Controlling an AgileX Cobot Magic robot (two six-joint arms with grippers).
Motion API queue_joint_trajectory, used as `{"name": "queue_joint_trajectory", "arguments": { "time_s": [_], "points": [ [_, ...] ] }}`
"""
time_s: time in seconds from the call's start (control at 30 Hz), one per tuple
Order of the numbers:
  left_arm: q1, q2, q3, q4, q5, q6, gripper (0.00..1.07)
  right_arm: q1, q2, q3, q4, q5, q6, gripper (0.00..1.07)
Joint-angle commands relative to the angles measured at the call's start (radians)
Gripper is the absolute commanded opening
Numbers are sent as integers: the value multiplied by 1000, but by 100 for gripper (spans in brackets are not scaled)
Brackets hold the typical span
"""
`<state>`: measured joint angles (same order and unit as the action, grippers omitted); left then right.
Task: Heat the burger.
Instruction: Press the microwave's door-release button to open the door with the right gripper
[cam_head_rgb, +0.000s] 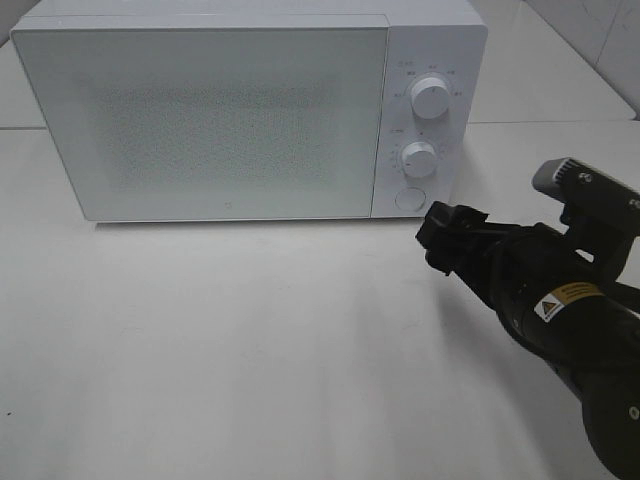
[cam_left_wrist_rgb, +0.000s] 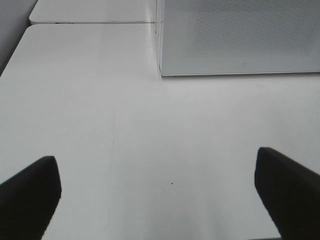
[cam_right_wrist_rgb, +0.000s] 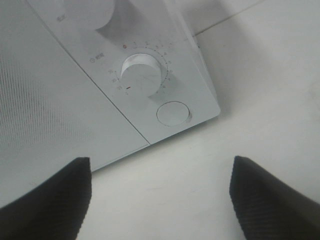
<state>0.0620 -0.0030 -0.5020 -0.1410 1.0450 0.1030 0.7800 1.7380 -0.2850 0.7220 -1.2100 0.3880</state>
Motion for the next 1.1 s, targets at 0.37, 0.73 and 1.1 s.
{"name": "queue_joint_trajectory", "arguments": {
  "time_s": [0.37, 0.73, 1.1],
  "points": [
    [1, -24, 6, -9, -8, -8, 98, 4, -3, -10, -3, 41, 738, 54],
    [1, -24, 6, -9, -8, -8, 98, 4, -3, -10, -2, 69, 902, 7],
    [1, -24, 6, -9, -8, -8, 98, 1, -3, -69, 48, 165, 897, 0]
  ]
}}
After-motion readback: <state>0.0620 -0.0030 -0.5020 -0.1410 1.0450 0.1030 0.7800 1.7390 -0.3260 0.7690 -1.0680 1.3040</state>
